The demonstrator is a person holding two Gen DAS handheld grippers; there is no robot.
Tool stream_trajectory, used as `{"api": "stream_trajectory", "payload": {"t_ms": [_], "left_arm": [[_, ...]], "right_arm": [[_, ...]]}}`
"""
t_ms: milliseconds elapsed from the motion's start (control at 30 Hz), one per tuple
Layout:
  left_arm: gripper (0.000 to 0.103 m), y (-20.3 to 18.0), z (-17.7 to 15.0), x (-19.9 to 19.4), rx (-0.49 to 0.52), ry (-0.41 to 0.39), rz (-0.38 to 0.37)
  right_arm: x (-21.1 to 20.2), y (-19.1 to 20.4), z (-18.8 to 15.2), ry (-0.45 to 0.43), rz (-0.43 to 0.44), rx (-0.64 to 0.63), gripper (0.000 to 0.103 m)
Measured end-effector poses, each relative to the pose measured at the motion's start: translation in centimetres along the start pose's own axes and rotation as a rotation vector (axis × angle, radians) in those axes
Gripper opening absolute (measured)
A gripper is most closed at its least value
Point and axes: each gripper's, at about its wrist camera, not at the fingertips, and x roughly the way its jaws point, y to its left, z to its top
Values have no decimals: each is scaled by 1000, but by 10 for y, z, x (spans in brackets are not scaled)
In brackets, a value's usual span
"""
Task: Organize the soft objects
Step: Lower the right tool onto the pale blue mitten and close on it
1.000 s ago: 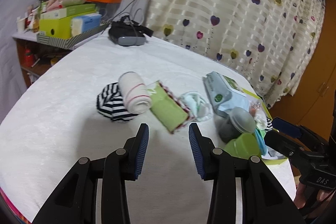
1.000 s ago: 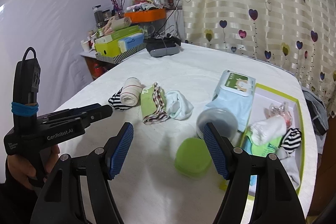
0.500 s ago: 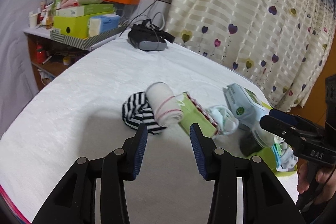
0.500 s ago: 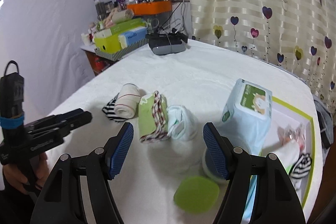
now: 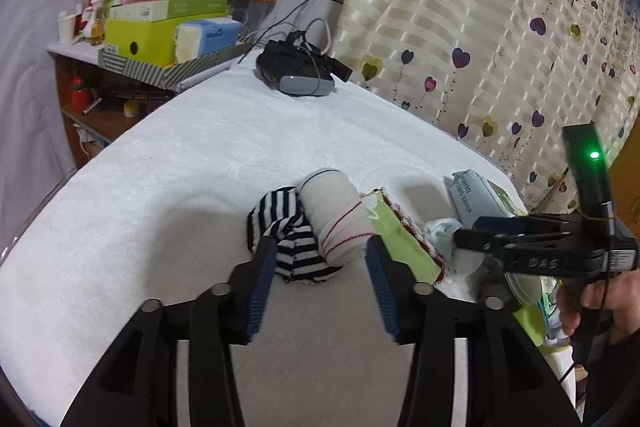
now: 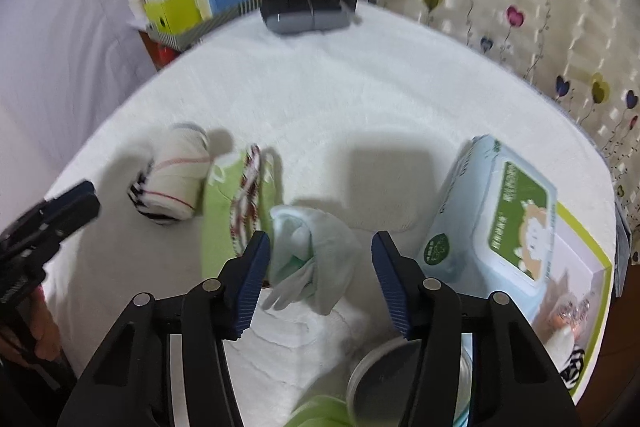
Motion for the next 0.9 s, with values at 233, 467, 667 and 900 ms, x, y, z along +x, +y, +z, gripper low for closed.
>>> {"api": "stream_trajectory", "payload": {"t_ms": [233,467,667,900], "left_arm": [[52,-12,9,14,12,12,-28],[53,-22,14,32,24,42,-26],[53,-29,17,51,32,73,18],[53,-33,17,67,35,98,89]], "right_arm": [[26,0,8,107,19,-37,52],[13,-2,8,38,11,-40,28],[-25,-7,0,-87,15,-9,28],[-36,-6,-12,-136,66,10,28]]}}
